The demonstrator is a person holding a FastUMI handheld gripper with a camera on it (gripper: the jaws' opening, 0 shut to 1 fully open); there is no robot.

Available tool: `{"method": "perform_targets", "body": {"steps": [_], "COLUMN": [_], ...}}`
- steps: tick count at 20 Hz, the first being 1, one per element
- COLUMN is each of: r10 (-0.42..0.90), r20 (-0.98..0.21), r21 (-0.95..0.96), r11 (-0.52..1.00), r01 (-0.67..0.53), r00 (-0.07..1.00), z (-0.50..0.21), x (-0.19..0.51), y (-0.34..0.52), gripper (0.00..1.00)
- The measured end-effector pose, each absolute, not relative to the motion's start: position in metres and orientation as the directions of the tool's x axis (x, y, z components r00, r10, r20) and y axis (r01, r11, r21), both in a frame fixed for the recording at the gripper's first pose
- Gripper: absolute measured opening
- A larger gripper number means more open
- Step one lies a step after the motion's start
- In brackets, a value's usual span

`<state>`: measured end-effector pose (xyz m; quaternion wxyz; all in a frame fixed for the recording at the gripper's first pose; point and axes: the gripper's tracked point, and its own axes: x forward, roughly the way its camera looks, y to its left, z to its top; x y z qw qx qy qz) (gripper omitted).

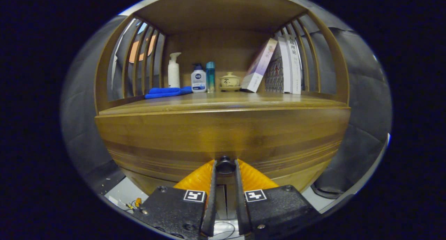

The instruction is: Pull open the drawer, take out the items inside it, and place them on the countertop above the cabinet.

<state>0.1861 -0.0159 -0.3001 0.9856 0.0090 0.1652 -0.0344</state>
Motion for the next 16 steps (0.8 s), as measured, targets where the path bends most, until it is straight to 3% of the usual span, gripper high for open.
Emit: {"method": "perform_targets", "body": {"steps": [12,16], "r10": [-0.08,-0.071], "r20": [-0.275,-0.282], "r21": [-0.022,-0.029], "r11": [0.997,0.997], "r01": [0.076,0.065], "r00": [0.958,0.957], "z": [-0.284,-0.284], "x": [0.186,0.184], "y": [-0.016,-0.015], "gripper": [0.33,0.27]}}
